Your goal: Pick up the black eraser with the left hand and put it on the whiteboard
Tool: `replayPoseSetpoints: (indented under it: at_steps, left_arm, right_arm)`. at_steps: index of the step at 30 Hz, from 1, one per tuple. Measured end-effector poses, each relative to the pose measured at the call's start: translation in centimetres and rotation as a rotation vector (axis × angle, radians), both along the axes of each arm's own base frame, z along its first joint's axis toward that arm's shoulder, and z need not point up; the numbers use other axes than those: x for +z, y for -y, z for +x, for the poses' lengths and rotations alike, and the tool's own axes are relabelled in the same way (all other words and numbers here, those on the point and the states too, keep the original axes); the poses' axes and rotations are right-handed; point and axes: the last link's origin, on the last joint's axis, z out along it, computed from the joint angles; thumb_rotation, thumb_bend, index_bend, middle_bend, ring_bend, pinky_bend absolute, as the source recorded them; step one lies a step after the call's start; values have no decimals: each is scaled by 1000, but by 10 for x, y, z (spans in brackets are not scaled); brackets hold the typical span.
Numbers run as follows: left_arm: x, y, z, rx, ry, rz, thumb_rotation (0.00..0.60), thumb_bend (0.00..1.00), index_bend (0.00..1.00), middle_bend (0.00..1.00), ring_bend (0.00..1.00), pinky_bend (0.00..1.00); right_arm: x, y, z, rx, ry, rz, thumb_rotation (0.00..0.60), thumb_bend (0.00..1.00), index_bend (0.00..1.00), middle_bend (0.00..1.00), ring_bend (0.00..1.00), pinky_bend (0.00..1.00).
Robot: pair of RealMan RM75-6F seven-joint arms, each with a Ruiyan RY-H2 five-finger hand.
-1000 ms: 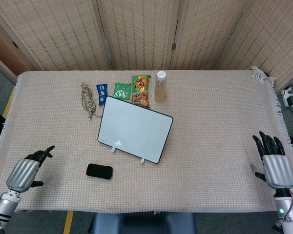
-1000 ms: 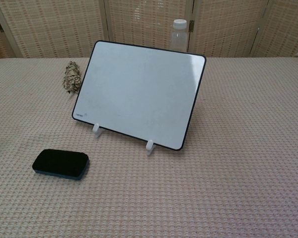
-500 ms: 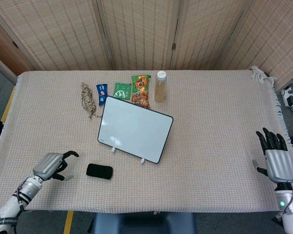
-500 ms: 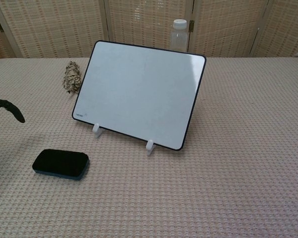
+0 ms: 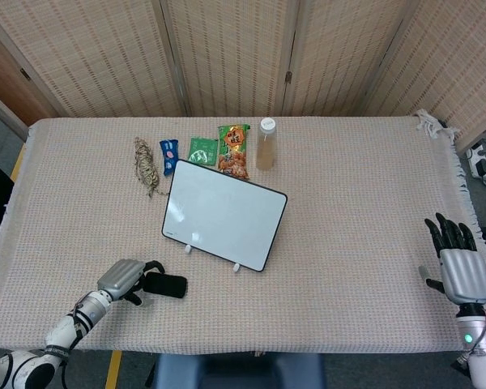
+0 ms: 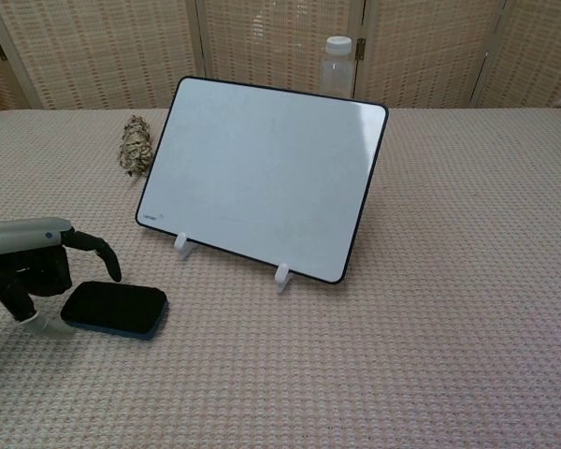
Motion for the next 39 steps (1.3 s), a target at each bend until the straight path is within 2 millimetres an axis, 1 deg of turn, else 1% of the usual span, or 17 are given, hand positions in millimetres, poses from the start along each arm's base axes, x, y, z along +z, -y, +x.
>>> replayPoseSetpoints:
  at_steps: [5,12,18,20,23,25,28,31,39]
  left_arm:
    - [-8,-5,4,5,7,15,600,244,391,1000,993,1000]
    - [-15,-12,6,3,27,54,600,249,496,1000,995,1000]
    - [-19,-12,8,-19,16,24,600,256,477,1000,995,1000]
    - [-21,-13,8,-24,10,18,600,258,485,1000,995,1000]
    - [-21,-14,9,-26,16,26,600,290,530,1000,995,1000]
    - [-20,-15,10,-27,27,42,600,331,564,1000,997,1000]
    - [-17,-16,13,-29,54,86,600,391,609,1000,1000,1000]
    - [-11,-20,16,-36,86,159,600,442,632,1000,1000,1000]
    - [3,-40,25,-78,210,445,600,448,626,1000,1000,1000]
  right_arm:
    - [1,-1,0,0,3,0,600,336,0,0,0,0]
    - [2,-1,0,0,3,-5,600,335,0,0,0,0]
    - [3,-2,1,2,4,-12,600,335,0,0,0,0]
    - [3,-2,1,3,5,-13,600,334,0,0,0,0]
    - [4,-2,1,4,6,-14,600,335,0,0,0,0]
    - [4,-2,1,4,6,-14,600,335,0,0,0,0]
    - [4,-3,1,5,6,-13,600,335,0,0,0,0]
    - [4,-2,1,5,6,-13,600,335,0,0,0,0]
    - [5,0,-1,-8,12,-20,600,335,0,0,0,0]
